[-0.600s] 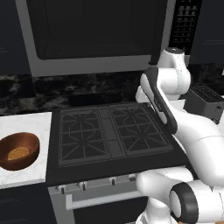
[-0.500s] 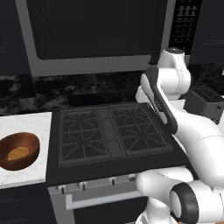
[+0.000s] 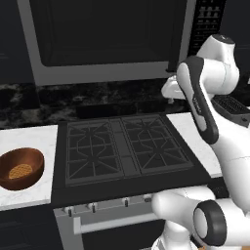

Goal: Open the microwave, place the bowl with waffle inside the microwave, then close the microwave door and turn it on.

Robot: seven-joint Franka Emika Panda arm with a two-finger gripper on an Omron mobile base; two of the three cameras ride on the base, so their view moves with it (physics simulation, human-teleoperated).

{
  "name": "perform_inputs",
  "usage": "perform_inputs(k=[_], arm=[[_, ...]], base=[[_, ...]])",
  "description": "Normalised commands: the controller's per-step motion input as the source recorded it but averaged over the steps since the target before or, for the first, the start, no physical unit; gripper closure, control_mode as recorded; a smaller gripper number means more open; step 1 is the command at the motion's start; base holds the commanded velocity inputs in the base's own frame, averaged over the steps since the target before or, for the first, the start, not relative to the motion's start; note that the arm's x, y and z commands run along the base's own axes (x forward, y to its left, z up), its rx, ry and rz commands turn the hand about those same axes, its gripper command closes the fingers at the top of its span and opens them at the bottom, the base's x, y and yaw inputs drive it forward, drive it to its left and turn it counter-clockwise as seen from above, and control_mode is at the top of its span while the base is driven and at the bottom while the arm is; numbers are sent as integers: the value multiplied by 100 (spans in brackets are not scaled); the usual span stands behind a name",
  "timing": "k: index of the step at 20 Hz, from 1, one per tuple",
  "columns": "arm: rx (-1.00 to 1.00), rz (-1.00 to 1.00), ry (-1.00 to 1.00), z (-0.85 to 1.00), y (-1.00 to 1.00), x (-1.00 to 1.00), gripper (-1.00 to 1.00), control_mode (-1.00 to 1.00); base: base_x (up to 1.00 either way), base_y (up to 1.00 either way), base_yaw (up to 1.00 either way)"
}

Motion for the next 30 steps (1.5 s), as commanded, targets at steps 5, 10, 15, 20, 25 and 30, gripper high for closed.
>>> perform_inputs(k=[5,10,15,20,25,30], arm=[[0,-6,-12,75,-14,-5,-100,-100],[0,-10,-24,64,-22,-7,-100,-100],[-4,-15,-37,20,-2,0,-100,-100],[-13,-11,-31,3,1,0,-100,-100],[-15,-3,-4,0,11,22,-100,-100],[-6,0,11,14,20,45,-100,-100]], base=[[0,0,0],[0,0,0],[0,0,0],[0,0,0],[0,0,0],[0,0,0]])
